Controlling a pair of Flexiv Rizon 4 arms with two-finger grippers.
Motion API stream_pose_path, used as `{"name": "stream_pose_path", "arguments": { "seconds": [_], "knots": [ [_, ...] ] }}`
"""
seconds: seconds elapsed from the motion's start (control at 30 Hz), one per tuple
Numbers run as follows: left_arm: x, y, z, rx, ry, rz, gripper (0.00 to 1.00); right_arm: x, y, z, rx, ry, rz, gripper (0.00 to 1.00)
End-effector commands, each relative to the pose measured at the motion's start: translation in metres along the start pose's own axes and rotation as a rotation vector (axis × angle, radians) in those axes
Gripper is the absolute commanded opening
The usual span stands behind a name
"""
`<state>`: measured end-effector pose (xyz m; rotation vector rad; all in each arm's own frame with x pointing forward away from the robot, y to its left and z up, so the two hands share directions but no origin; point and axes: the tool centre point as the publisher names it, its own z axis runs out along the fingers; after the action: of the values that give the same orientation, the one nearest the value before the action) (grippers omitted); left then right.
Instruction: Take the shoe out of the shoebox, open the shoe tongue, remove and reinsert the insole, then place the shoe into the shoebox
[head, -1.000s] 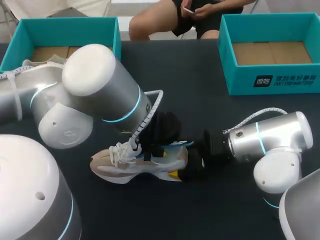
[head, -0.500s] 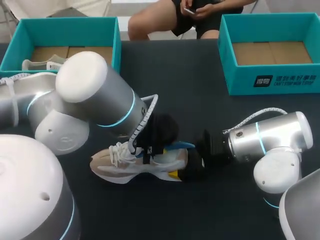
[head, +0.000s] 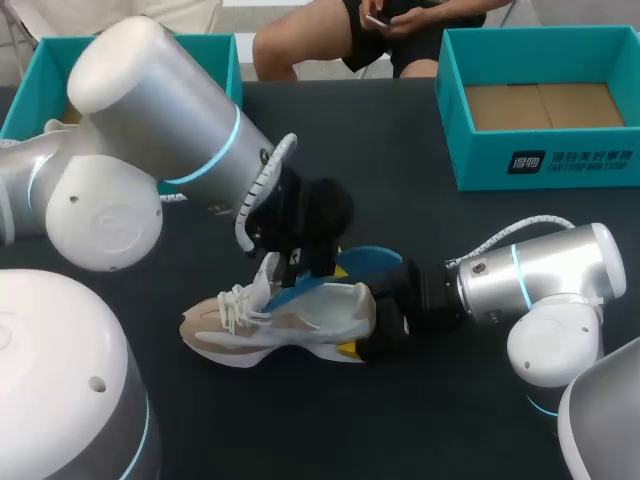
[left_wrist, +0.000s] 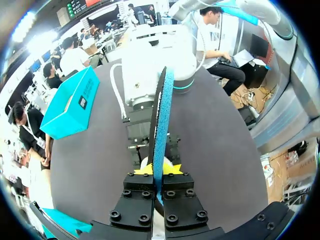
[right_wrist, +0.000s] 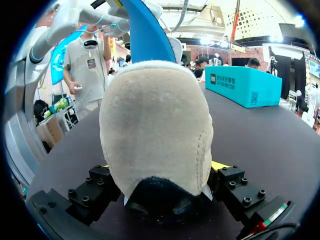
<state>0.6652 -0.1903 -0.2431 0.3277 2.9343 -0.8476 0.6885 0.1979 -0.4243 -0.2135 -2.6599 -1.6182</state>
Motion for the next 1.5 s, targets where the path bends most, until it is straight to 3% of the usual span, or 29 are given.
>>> {"name": "stream_pose_path", "arguments": {
  "seconds": [0.03, 0.17, 0.33, 0.5, 0.73, 0.87, 1.37, 1.47, 1.5],
  "knots": [
    [-0.005, -0.006, -0.038, 0.059, 0.044, 0.028, 0.0, 0.0, -0.002, 0.005, 0.005, -0.002, 0.001, 0.0],
    [-0.009, -0.02, -0.058, 0.095, 0.031, 0.033, 0.0, 0.0, -0.002, 0.005, 0.005, -0.002, 0.001, 0.0],
    [-0.014, -0.031, -0.091, 0.247, -0.058, 0.034, 0.0, 0.0, -0.002, 0.005, 0.005, -0.002, 0.001, 0.0],
    [-0.021, -0.04, -0.118, 0.328, -0.097, 0.049, 0.0, 0.0, -0.002, 0.005, 0.005, -0.002, 0.001, 0.0],
    [-0.027, -0.038, -0.147, 0.47, -0.109, 0.07, 0.0, 0.0, -0.002, 0.005, 0.005, -0.002, 0.001, 0.0],
    [-0.031, -0.03, -0.147, 0.43, -0.075, 0.053, 0.0, 0.0, -0.002, 0.005, 0.005, -0.002, 0.001, 0.0],
    [-0.031, -0.03, -0.147, 0.43, -0.075, 0.053, 0.0, 0.0, -0.002, 0.005, 0.005, -0.002, 0.001, 0.0],
    [-0.025, -0.029, -0.159, 0.558, -0.008, -0.145, 0.0, 0.0, -0.002, 0.005, 0.005, -0.002, 0.001, 0.0],
    [-0.025, -0.03, -0.162, 0.561, 0.044, -0.235, 0.0, 0.0, -0.002, 0.005, 0.005, -0.002, 0.001, 0.0]
  ]
}}
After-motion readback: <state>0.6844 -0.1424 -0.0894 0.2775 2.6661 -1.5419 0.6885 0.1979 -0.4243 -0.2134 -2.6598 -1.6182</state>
